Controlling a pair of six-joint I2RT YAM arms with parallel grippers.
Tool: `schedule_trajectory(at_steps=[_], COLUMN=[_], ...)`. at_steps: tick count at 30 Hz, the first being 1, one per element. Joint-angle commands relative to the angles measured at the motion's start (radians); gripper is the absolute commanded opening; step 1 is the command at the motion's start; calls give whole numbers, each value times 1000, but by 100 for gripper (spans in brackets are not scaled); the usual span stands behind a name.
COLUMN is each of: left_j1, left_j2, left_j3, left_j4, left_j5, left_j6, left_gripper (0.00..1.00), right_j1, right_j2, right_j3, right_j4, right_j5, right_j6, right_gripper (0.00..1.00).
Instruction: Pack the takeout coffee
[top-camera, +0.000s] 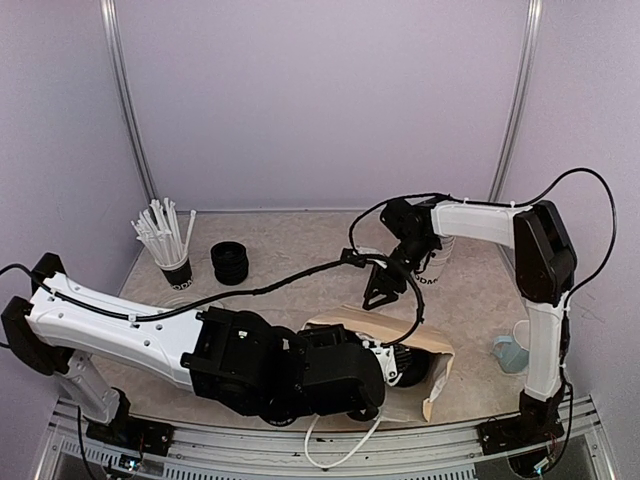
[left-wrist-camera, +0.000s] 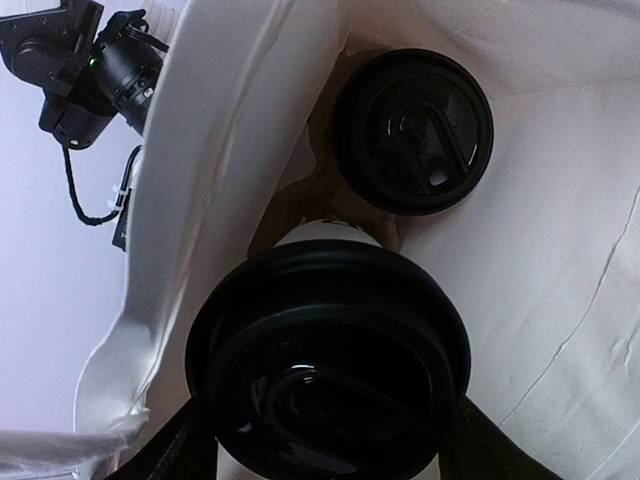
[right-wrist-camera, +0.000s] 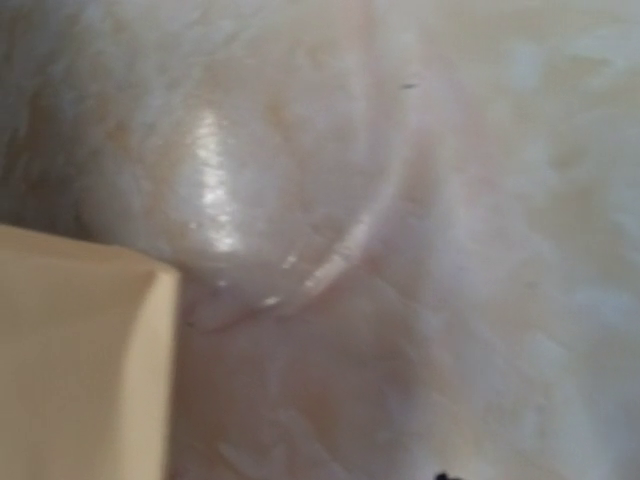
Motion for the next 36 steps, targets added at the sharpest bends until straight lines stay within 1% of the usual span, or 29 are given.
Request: schedule_trajectory(at_steps=[1, 4, 12, 24, 30, 36], left_j1=[22, 33, 60, 54, 57, 58], left_j2=[-45, -43, -41, -36, 15, 19], left_j3=[-33, -38, -87, -103, -80, -98], left_j4=[93, 97, 114, 80, 15, 39], left_j5=[31, 44, 81, 115, 71, 46], left_j6=[78, 94, 106, 92, 72, 73], left_gripper=[48, 48, 48, 47, 47, 47], right_j1=[23, 41, 73, 78, 90, 112], right_j2=[41, 51, 70, 38, 20, 8], right_j3=[2, -3, -4, -17, -24, -33], right_j4=[-48, -67, -70, -41, -36, -18], right_j5=[-86, -108, -130, -120, -120, -109], right_j6=[-55, -86, -97, -86, -83, -72], right_gripper=[48, 48, 48, 48, 48, 48])
